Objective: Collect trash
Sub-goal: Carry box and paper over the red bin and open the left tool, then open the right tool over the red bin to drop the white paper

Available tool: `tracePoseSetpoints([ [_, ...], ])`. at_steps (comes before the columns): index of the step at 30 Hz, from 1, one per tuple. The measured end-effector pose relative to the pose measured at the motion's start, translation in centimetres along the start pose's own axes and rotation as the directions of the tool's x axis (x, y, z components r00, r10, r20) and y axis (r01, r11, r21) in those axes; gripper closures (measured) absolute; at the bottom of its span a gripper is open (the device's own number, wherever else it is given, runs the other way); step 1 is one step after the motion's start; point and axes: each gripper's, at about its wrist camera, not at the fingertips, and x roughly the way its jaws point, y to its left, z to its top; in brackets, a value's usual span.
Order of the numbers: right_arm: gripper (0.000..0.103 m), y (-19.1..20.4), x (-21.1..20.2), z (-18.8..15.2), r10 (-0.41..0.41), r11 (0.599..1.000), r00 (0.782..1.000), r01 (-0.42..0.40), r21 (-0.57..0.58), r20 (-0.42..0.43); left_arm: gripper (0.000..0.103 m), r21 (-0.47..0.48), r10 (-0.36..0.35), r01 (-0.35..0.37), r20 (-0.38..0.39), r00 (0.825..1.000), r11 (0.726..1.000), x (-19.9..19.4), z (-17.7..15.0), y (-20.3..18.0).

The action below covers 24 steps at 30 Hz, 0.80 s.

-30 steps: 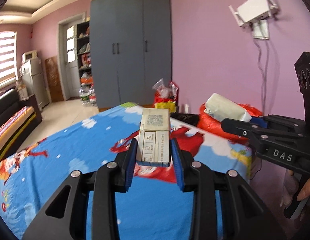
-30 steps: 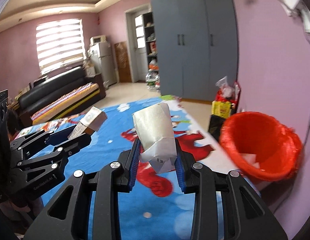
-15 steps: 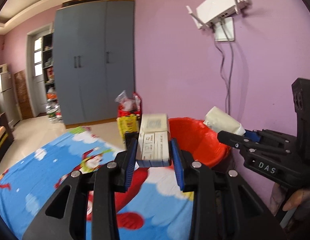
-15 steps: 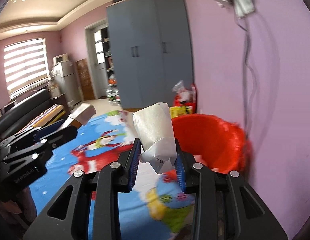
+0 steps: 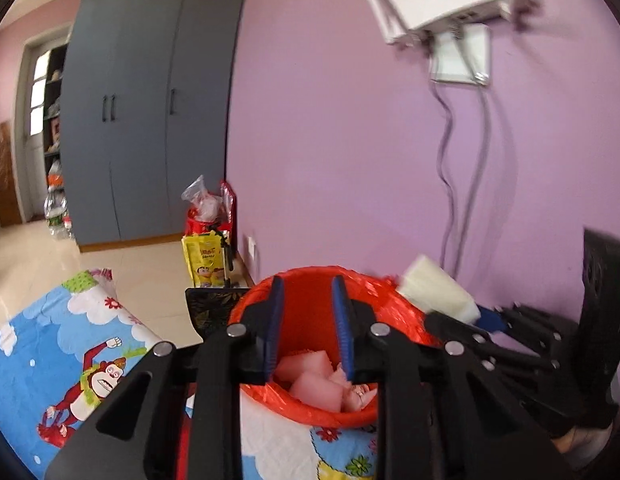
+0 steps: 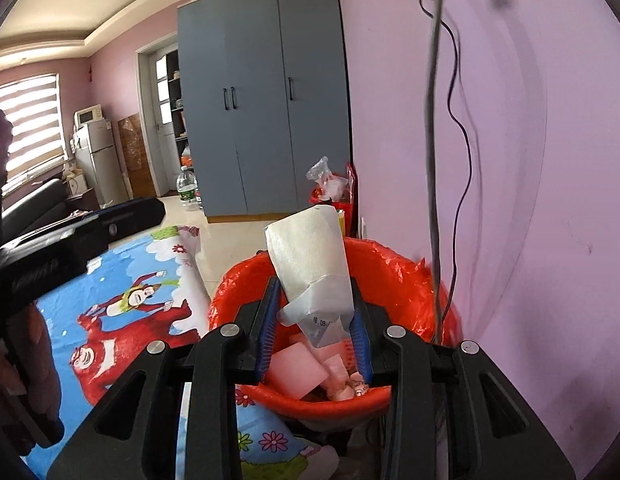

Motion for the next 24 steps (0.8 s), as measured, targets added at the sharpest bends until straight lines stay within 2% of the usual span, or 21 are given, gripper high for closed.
tracePoseSetpoints([
  [2, 0.070, -0.1, 0.1, -0.5, 0.006, 1.000, 1.000, -0.006, -0.003, 0.002, 0.071, -0.014, 0.013, -0.013, 0.003, 1.000, 1.000, -0.7, -0.4, 0.9],
  [3, 0.070, -0.2, 0.2, -0.9, 0.011, 1.000, 1.000, -0.011, -0.003, 0.003, 0.057, -0.005, 0.024, -0.024, 0.004, 1.000, 1.000, -1.2, -0.9, 1.0],
  [8, 0.070, -0.1, 0.1, -2.9, 0.021, 0.999, 0.999, -0.020, 0.047, -0.027, 0.056, 0.029, 0.053, -0.051, -0.045, 0.998, 0.998, -3.0, -4.8, 1.1],
  [10, 0.070, 0.4, -0.7, -3.3, 0.023, 0.999, 0.999, -0.022, 0.034, -0.030, 0.048, 0.029, 0.061, -0.059, -0.061, 0.996, 0.998, -3.7, -5.9, 0.8],
  [15, 0.070, 0.5, -2.3, -3.6, 0.013, 1.000, 1.000, -0.012, 0.023, -0.025, 0.028, 0.031, 0.087, -0.086, -0.041, 0.995, 0.996, -5.4, -7.0, 0.1],
  [17, 0.070, 0.5, -2.4, -3.7, 0.008, 1.000, 1.000, -0.008, 0.016, -0.029, 0.027, 0.034, 0.100, -0.099, -0.032, 0.995, 0.995, -5.9, -7.1, -0.1],
  [24, 0.068, 0.7, 0.4, -3.1, 0.011, 1.000, 0.999, -0.012, -0.028, -0.031, 0.009, -0.008, 0.189, -0.189, 0.035, 0.981, 0.982, -7.6, -7.7, 0.6],
])
